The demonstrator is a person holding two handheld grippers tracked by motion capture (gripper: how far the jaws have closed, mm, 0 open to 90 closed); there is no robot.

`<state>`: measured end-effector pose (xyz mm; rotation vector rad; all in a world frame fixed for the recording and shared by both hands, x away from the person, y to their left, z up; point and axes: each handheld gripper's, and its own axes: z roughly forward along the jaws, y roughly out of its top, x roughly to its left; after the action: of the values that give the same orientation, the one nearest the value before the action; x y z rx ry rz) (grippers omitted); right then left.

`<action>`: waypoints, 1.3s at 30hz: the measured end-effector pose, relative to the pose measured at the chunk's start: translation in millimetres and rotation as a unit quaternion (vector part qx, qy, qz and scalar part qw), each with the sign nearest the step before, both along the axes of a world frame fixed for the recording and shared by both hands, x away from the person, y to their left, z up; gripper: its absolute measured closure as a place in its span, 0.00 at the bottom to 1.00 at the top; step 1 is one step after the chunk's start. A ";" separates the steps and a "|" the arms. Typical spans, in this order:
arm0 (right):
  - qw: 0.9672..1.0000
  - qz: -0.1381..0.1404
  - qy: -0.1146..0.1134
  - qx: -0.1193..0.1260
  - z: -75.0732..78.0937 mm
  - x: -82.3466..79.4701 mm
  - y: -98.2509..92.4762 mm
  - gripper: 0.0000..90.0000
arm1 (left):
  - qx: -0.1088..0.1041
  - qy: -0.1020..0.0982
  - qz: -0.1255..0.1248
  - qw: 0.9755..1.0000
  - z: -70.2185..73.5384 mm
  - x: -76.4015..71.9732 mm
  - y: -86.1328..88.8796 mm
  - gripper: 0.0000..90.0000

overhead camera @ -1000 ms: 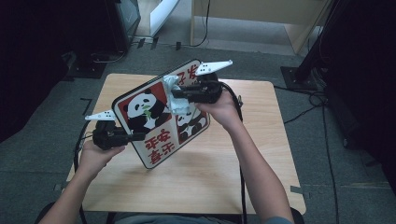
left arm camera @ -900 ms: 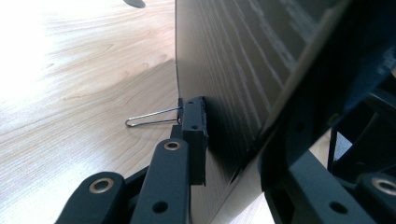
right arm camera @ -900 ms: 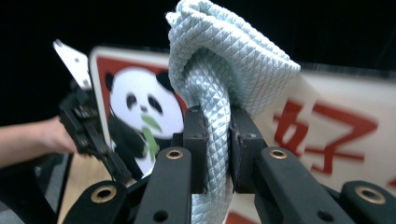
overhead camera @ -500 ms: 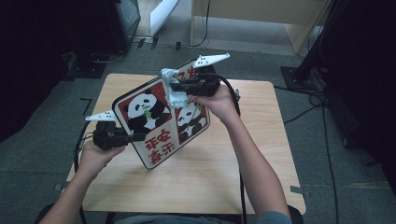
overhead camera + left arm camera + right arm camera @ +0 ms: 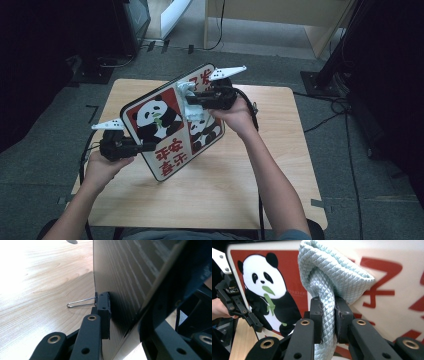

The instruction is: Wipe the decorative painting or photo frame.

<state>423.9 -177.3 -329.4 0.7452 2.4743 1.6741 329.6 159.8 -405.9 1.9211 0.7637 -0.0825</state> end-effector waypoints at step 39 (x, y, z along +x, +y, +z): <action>1.000 0.004 0.029 -0.003 -54.6 -10.2 -12.1 0.88 | 0.002 -0.004 -0.001 1.000 -0.1 -2.2 -1.8 0.84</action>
<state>413.7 -189.4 -384.0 0.7947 2.5222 1.6708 327.4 158.0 -406.0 1.9252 0.7575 -0.0745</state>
